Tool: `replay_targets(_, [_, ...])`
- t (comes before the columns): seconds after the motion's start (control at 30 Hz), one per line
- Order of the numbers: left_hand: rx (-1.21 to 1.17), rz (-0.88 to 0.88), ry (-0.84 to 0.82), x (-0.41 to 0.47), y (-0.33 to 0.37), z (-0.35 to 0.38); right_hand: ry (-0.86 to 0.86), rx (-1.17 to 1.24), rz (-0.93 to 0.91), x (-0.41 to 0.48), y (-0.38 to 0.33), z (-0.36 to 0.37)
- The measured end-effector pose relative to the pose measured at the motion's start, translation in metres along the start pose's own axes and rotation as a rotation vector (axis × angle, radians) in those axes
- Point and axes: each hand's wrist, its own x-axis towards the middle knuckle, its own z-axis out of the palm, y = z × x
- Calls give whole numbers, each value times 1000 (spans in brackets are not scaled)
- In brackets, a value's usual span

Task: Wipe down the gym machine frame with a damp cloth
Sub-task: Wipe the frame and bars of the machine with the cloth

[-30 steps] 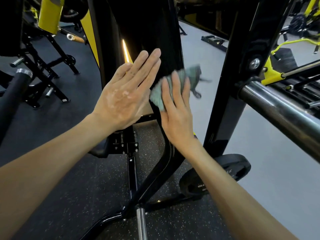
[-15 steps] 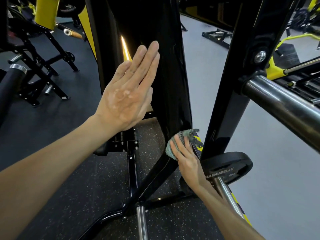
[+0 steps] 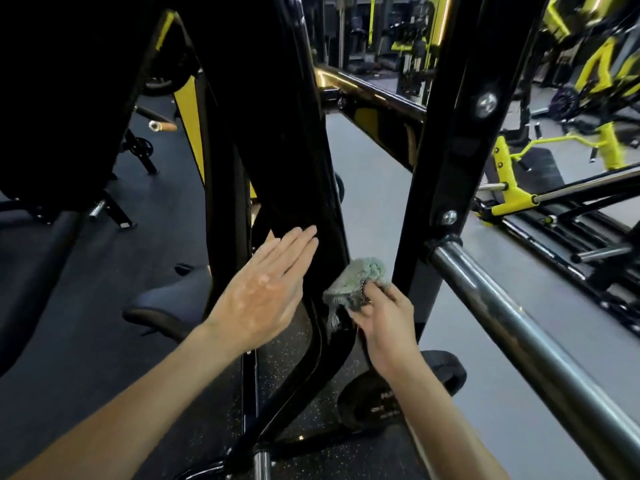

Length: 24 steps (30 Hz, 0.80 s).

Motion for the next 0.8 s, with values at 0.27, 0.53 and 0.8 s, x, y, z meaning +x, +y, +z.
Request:
replay_targets(0.27, [109,22,-57,0,-10,-7,224,-22,143,15,42,-16])
replay_targets(0.53, [179,58,-44,-20,0,45,299,493,498,38,115,-32])
replay_targets(0.8, [150,48,28,-22,0,60,402,301,536,49,103,6])
